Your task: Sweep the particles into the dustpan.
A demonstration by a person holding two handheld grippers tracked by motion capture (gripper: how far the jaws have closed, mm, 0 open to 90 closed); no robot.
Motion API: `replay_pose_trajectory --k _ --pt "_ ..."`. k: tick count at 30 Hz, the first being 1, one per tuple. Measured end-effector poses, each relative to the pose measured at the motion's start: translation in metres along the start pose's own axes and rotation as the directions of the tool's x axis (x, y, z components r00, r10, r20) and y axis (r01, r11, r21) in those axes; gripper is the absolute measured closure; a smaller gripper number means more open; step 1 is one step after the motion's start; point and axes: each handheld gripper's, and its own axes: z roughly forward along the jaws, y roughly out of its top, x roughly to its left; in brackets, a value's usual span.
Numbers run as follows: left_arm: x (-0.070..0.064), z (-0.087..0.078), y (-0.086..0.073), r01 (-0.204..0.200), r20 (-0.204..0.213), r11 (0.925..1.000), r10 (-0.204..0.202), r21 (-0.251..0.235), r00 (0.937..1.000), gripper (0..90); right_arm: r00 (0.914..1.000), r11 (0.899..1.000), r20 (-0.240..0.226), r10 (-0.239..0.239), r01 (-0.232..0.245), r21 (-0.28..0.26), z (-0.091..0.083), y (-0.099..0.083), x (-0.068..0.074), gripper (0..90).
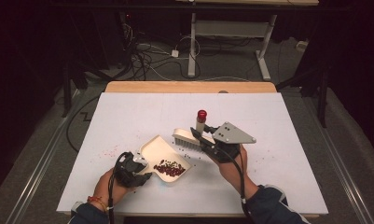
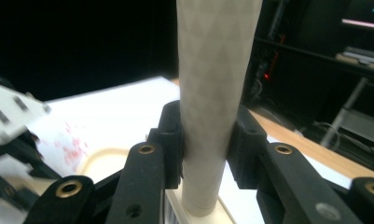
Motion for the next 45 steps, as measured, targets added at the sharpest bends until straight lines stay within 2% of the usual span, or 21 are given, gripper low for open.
replay_pose_trajectory --k 5,7,8,9,11,13,16,17,20,22,23,30,35,38,39,45 --pt "-0.005 -0.002 -0.004 -0.016 -0.006 0.9998 0.016 0.008 0.9999 63.1 0.9984 0.998 0.056 -0.009 0.006 0.058 -0.016 -0.018 -0.016 70.6" --pt "-0.004 -0.002 -0.004 -0.024 -0.008 0.9997 0.024 0.005 0.9997 63.2 0.9979 0.997 0.061 -0.021 0.016 0.082 -0.023 -0.023 -0.021 70.6" --pt "-0.003 -0.001 -0.004 -0.024 0.0 0.9997 0.024 0.005 0.9997 63.1 0.999 0.997 0.041 -0.017 0.014 0.075 -0.032 -0.025 -0.023 70.6" --pt "-0.001 -0.001 -0.004 -0.022 0.01 0.9998 0.022 -0.001 0.9997 63.1 0.999 0.997 0.041 -0.017 0.014 0.075 -0.032 -0.025 -0.023 70.6" --pt "0.003 0.0 -0.004 -0.011 0.027 0.9999 0.011 -0.007 0.9996 63.2 1.0 0.997 -0.009 0.004 -0.003 0.072 -0.04 -0.024 -0.024 70.7" --pt "0.002 0.001 -0.002 -0.016 0.012 0.9998 0.017 -0.007 0.9998 63.2 0.9998 0.998 -0.019 -0.004 0.005 0.069 -0.046 -0.021 -0.021 70.7" --pt "0.001 0.0 -0.001 -0.025 0.003 0.9997 0.025 -0.001 0.9997 63.2 0.9968 0.996 0.048 -0.064 0.061 0.067 -0.043 -0.019 -0.017 70.6" --pt "0.001 0.0 -0.001 -0.026 0.002 0.9997 0.026 0.002 0.9997 63.2 0.9959 0.996 0.062 -0.066 0.062 0.072 -0.041 -0.02 -0.017 70.6" --pt "-0.003 -0.001 0.001 -0.039 -0.016 0.9991 0.039 0.016 0.9991 63.1 0.9977 0.994 0.047 -0.049 0.044 0.104 -0.034 -0.025 -0.015 70.6" --pt "-0.005 -0.002 0.002 -0.047 -0.017 0.9987 0.047 0.021 0.9987 63.1 0.997 0.991 0.053 -0.056 0.049 0.125 -0.031 -0.028 -0.014 70.6" --pt "-0.007 -0.002 0.003 -0.052 -0.017 0.9984 0.052 0.022 0.9985 63.1 0.9984 0.99 0.04 -0.042 0.036 0.135 -0.031 -0.029 -0.013 70.6" --pt "-0.016 0.0 0.007 -0.072 -0.006 0.9971 0.072 0.025 0.9974 63.1 0.9994 0.989 -0.001 -0.035 0.034 0.142 -0.03 -0.029 -0.003 70.6" --pt "-0.022 0.001 0.012 -0.083 -0.014 0.996 0.083 0.033 0.9964 63.1 0.9995 0.987 -0.021 -0.023 0.026 0.156 -0.032 -0.028 0.006 70.3" --pt "-0.024 0.003 0.014 -0.085 -0.021 0.9955 0.086 0.042 0.9961 63.1 0.9993 0.988 -0.037 0.011 -0.005 0.152 -0.034 -0.027 0.011 70.3" --pt "-0.024 0.003 0.014 -0.084 -0.019 0.9957 0.085 0.041 0.9962 63.0 0.9984 0.989 -0.056 0.002 0.007 0.146 -0.034 -0.027 0.018 70.2" --pt "-0.022 0.003 0.013 -0.077 -0.008 0.9964 0.077 0.036 0.997 63.1 0.9942 0.992 -0.106 0.016 -0.002 0.127 -0.037 -0.023 0.028 70.6"
